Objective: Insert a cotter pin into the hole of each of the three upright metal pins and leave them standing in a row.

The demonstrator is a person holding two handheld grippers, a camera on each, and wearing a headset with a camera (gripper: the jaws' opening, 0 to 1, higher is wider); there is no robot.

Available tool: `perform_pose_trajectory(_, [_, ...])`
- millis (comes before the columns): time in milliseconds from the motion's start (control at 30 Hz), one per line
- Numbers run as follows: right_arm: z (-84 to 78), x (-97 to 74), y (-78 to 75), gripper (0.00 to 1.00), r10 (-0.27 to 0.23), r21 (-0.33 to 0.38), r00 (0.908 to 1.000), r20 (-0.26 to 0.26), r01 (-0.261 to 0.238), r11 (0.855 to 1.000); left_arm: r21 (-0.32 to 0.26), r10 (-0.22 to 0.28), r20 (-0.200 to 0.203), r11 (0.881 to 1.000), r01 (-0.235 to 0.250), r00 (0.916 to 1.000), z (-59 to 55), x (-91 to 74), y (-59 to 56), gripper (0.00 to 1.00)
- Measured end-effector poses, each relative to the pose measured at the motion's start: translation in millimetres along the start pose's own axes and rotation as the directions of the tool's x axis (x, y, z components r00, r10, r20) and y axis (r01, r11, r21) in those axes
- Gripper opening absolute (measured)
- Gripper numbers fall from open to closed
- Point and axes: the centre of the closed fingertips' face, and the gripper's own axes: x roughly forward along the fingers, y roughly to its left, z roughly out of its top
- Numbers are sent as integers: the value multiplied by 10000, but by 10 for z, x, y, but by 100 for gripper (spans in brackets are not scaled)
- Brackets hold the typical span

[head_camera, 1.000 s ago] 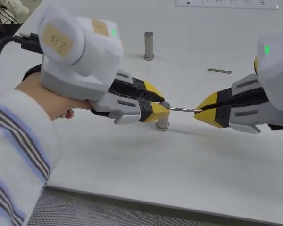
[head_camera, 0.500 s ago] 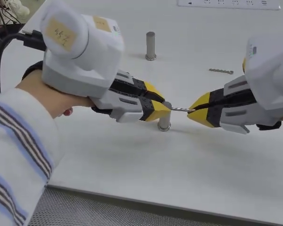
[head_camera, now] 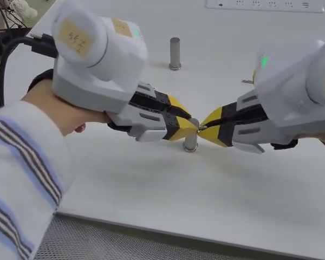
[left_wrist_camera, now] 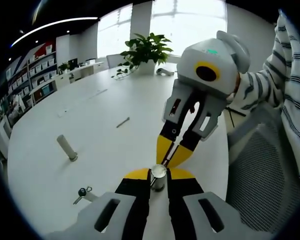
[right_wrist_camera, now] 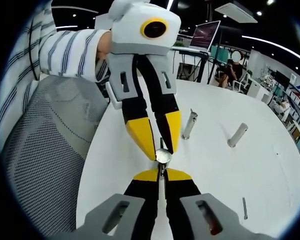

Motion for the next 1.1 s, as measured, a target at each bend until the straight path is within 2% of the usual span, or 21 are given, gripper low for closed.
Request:
perform_pose_trajectory(67, [-20, -9, -13, 4, -86, 111, 9999, 69, 86, 9999, -33, -8, 1, 10000, 8, 10000, -3, 0, 0, 9])
perform_pose_trajectory(133, [-74, -27, -11, 9, -136, 76, 9998, -121, 137, 9999, -27, -13, -8, 10000, 13, 10000, -10, 0, 14, 9])
perform_pose_trajectory(267, [-111, -74, -20, 5, -202, 221, 9997, -102, 205, 9995, -7, -16, -14, 10000, 16, 10000, -7, 6, 4, 9])
perform_pose_trajectory(500, [-52, -75, -29, 0, -185, 203, 9998, 79, 184, 9996, -41, -35, -32, 10000, 35, 10000, -12, 5, 16, 9])
perform_pose_trajectory(1033, [-12, -8, -56, 0, -212, 289, 9996, 164, 207, 9994, -79, 47, -51, 10000, -47, 10000, -36, -26, 62, 9])
perform_pose_trajectory(1100, [-16, -2, -56, 5, -249, 458, 9995, 207, 239, 9987, 122, 74, 82, 9999, -75, 9999, -4, -48, 59, 8])
